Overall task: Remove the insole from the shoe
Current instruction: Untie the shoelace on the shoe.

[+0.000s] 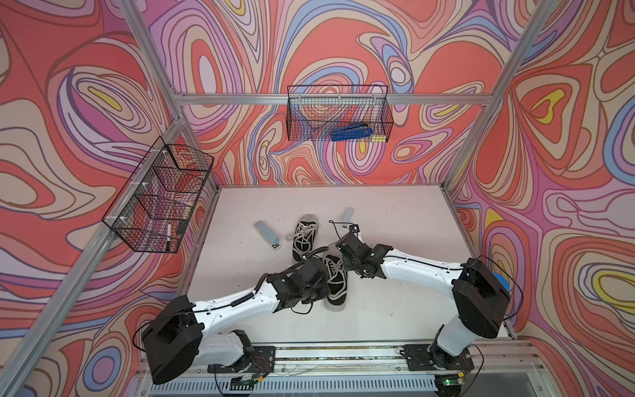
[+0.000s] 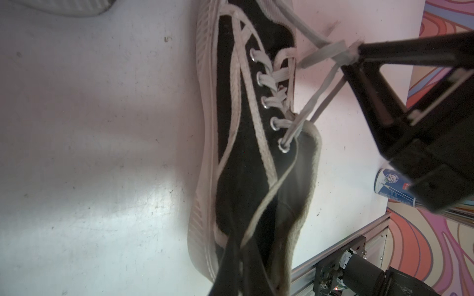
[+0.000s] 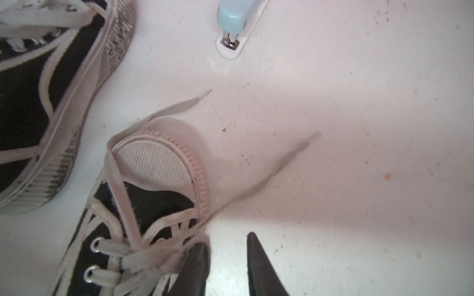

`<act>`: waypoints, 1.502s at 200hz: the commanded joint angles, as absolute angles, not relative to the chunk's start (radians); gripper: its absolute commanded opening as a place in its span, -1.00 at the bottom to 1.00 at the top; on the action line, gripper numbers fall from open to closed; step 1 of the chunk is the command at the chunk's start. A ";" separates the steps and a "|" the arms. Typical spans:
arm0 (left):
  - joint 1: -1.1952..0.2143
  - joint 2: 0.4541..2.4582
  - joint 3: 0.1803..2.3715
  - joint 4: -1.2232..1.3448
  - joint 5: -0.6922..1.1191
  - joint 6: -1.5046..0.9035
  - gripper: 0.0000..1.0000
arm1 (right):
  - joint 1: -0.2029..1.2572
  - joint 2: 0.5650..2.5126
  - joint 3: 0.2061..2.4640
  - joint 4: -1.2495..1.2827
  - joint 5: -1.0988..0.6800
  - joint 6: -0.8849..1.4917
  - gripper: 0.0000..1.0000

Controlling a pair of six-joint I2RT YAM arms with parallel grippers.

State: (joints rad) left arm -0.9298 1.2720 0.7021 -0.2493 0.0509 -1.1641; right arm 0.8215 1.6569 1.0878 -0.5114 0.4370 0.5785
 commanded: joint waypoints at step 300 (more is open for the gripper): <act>-0.937 1.275 0.704 -0.248 0.045 -1.155 -1.00 | 0.813 1.710 1.154 -0.699 0.104 0.536 -0.27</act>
State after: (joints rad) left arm -0.9310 1.2785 0.6914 -0.2508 0.0551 -1.1572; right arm 0.8112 1.7065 1.1347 -0.6258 0.1223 0.5621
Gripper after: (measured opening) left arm 0.055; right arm 0.380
